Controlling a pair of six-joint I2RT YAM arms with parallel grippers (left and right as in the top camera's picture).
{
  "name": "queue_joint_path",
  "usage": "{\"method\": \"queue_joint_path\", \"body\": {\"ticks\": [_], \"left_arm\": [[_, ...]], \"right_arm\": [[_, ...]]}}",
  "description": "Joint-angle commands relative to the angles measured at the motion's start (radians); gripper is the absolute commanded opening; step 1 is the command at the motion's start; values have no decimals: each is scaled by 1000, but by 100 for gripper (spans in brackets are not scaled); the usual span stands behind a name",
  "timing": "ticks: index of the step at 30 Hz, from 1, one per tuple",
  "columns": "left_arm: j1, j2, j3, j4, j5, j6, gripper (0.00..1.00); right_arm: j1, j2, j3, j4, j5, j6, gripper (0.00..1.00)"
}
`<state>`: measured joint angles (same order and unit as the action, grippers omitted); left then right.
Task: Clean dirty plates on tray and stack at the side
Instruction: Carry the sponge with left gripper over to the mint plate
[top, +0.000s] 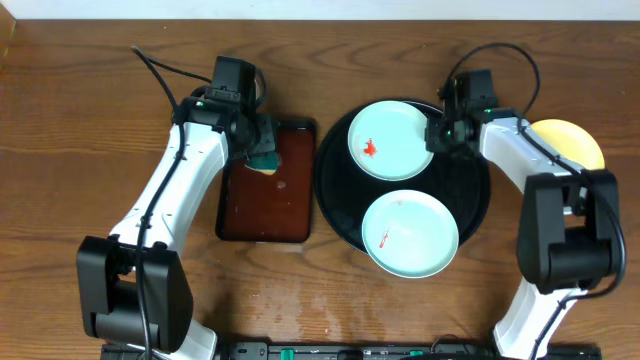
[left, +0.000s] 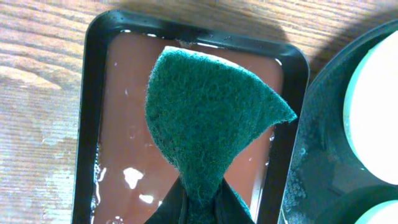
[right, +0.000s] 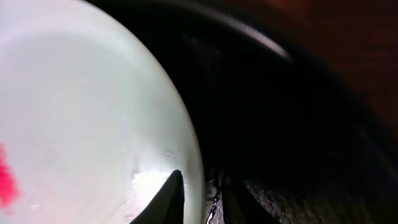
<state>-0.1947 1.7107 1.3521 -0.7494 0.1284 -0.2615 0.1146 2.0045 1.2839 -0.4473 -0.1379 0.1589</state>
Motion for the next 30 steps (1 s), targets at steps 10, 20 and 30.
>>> {"method": "queue_joint_path", "body": {"ticks": [10,20,30], "left_arm": [[-22,-5,81,-7,-67,-2,7],[-188,13,133,121,-66,-6,7],[-322,73,133,382,-70,-122,7]], "right_arm": [[5,19,12,10,-3,-14,1],[14,15,12,-39,-77,-15,1],[17,15,12,-69,-77,-15,1]]}}
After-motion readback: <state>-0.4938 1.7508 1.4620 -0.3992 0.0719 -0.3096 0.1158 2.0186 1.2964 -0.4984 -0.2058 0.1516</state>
